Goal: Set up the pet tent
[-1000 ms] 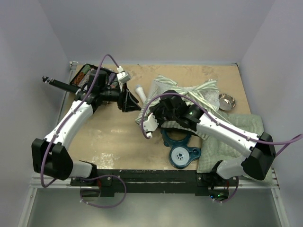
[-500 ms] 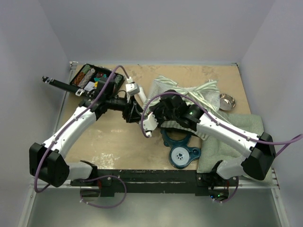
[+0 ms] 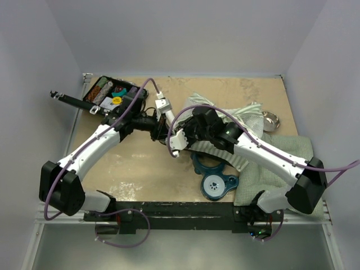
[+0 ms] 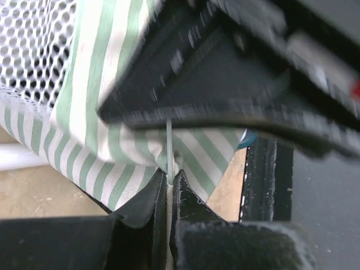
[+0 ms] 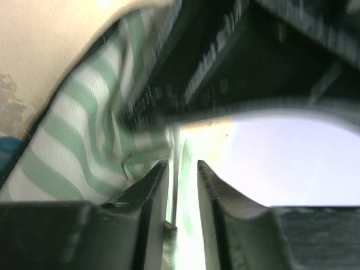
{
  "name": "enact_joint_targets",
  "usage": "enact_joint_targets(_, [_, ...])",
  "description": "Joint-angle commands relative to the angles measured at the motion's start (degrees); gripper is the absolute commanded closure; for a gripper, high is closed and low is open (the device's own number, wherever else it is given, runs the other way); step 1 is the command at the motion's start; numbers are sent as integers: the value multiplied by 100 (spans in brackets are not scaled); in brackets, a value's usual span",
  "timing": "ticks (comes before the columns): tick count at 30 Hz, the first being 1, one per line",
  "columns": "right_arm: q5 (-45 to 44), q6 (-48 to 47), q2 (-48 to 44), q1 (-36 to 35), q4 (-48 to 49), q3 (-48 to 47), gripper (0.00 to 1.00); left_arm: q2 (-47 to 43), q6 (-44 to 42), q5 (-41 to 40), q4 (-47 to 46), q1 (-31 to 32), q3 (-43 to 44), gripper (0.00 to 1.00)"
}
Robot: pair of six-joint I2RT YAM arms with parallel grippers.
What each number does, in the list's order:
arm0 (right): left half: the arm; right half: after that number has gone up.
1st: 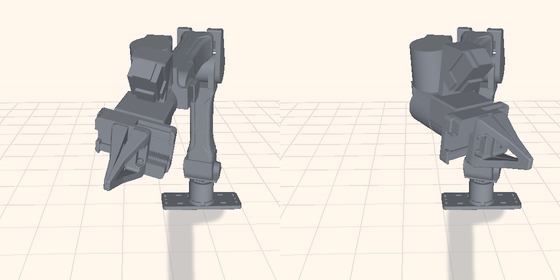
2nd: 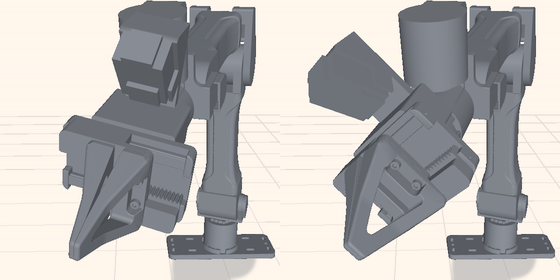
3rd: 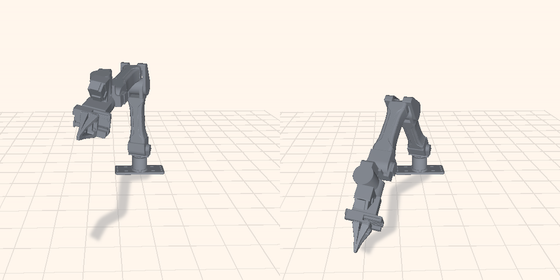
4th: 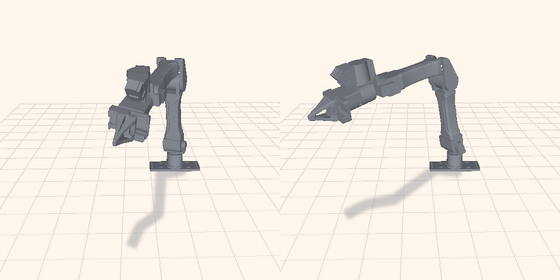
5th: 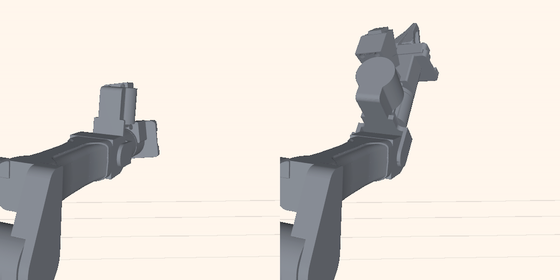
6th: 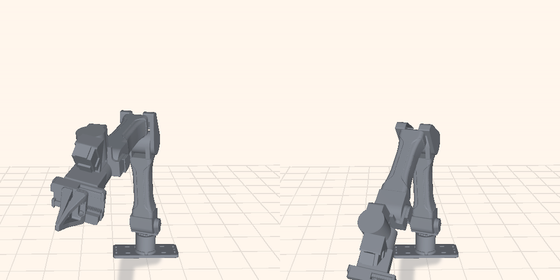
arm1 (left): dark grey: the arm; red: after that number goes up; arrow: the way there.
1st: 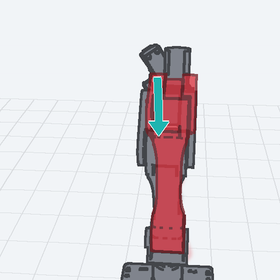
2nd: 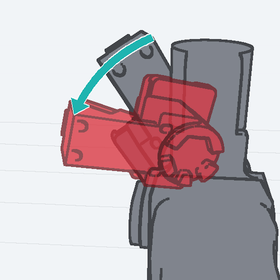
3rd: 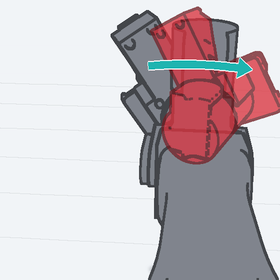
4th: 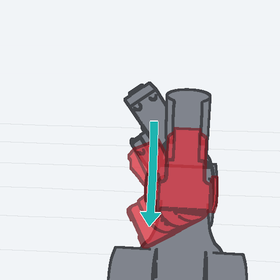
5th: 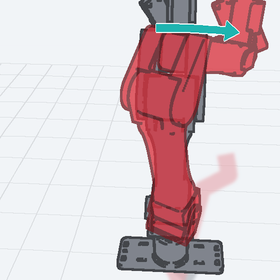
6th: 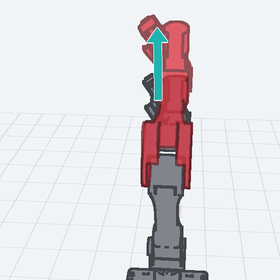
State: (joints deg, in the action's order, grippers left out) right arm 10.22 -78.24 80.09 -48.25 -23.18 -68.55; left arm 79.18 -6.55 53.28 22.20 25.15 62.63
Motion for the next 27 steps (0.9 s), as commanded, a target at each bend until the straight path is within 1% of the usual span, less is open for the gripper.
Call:
enact_joint_targets(1, [-29,300,-284,613,42,-229,61,-622,-689,-1,143,-281,-242,100])
enact_joint_targets(3, [-29,283,-266,956,-89,-237,61,-745,-1031,-36,442,-396,-321,100])
enact_joint_targets(5, [-46,213,-231,1246,-222,-176,60,-877,-1129,-37,549,-466,-409,100])
enact_joint_targets(6, [-81,160,-231,1335,-222,-80,60,-930,-1147,-63,540,-475,-453,100])
enact_joint_targets(9, [-90,124,-319,1546,-100,201,53,-1009,-1147,-98,496,-476,-515,100])
enact_joint_targets(12, [-117,124,-345,1660,-38,369,51,-1018,-1182,-142,514,-493,-489,100])
enact_joint_targets(13, [-73,116,-345,1696,-55,369,53,-1018,-1200,-151,531,-493,-489,100])
enact_joint_targets(15, [102,37,-345,1714,-125,352,60,-1027,-1209,-160,505,-493,-462,100])
enact_joint_targets(18, [252,28,-319,1687,-117,352,80,-1018,-1139,-72,409,-493,-462,100])
enact_joint_targets(20, [314,28,-258,1635,-108,343,95,-1018,-1068,-37,303,-484,-471,100])
enact_joint_targets(21, [332,28,-249,1600,-108,334,100,-1018,-1059,-2,251,-484,-471,100])
enact_joint_targets(23, [445,-16,-266,1564,-125,325,100,-983,-1077,69,206,-449,-427,100])
enact_joint_targets(25, [542,1,-363,1442,-64,334,100,-887,-1042,16,197,-335,-314,87])
enact_joint_targets(26, [534,10,-389,1354,-64,317,100,-826,-1024,16,189,-274,-252,82])
enact_joint_targets(27, [525,36,-389,1231,-64,299,100,-755,-972,7,163,-195,-182,79])
